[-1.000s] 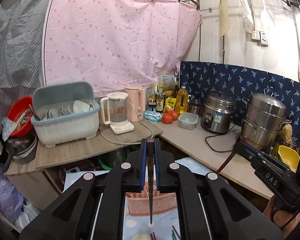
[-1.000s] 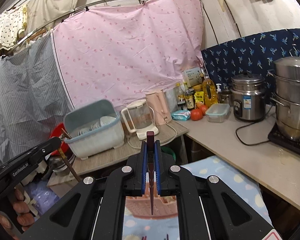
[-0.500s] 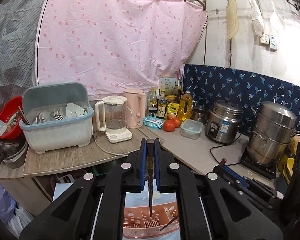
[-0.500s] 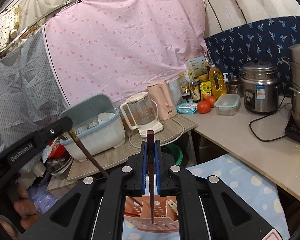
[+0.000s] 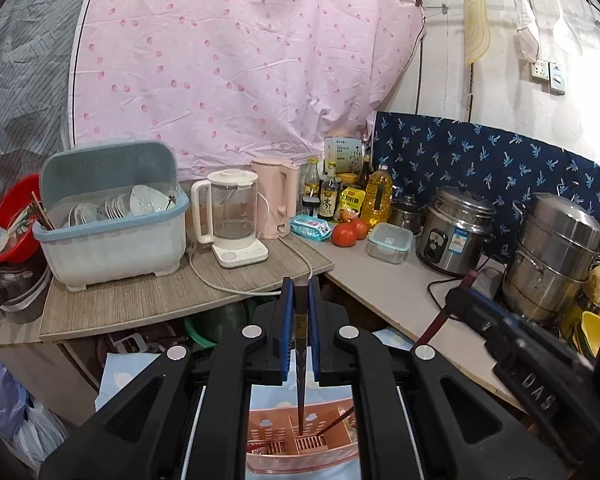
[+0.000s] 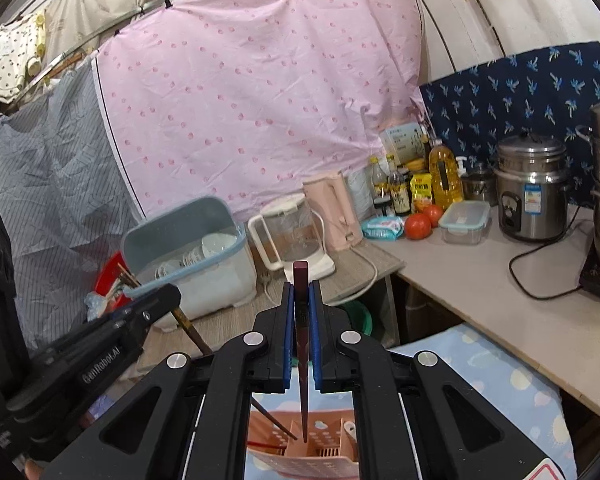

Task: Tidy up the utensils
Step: 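Lower the chopsticks into the holder and open both tools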

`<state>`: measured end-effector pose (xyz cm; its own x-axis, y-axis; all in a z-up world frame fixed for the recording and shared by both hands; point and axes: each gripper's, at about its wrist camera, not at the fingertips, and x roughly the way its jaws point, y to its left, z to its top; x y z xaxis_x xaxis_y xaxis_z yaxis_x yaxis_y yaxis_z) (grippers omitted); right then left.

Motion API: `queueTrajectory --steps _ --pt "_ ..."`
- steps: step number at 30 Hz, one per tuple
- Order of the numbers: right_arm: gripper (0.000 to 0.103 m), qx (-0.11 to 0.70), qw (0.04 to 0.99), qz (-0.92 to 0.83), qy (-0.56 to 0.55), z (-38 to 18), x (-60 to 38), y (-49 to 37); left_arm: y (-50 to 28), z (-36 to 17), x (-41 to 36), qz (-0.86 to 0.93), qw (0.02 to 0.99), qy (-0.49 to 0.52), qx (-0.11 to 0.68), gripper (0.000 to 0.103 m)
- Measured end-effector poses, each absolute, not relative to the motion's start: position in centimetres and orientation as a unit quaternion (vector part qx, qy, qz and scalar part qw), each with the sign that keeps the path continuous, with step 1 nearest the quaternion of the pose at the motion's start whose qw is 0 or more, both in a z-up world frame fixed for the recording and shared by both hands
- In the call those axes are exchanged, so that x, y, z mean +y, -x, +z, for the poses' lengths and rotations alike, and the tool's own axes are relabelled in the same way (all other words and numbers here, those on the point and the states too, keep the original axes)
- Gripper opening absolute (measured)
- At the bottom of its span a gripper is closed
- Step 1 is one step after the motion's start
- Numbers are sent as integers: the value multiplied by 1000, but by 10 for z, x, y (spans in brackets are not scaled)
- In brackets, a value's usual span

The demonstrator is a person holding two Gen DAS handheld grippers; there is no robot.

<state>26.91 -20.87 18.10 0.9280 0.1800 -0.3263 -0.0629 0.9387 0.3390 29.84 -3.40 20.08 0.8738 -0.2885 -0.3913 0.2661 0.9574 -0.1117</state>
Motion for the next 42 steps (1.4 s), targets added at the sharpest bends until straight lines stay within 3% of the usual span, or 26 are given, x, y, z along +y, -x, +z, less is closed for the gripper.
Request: queueTrajectory --steps 4,5,6,7,9,25,42 --pt "12 205 964 55 -161 158 -206 -271 -302 188 -31 -144 963 31 225 8" --pt "19 206 964 51 -162 155 -206 -269 -301 186 -30 -143 963 31 228 11" --pt "28 207 963 49 -164 153 -207 -267 -300 185 -30 -141 963 31 228 21" --pt "31 206 963 46 -166 152 -208 -265 -298 184 -29 -140 963 30 227 35" --pt "33 205 963 45 -168 152 -209 -261 -293 184 -28 -132 966 28 221 47" --pt "33 220 961 39 -164 143 -207 -195 -240 169 -15 -135 958 20 252 48" --pt "33 354 921 28 -159 23 -198 -73 -131 47 -6 -137 916 -11 378 48"
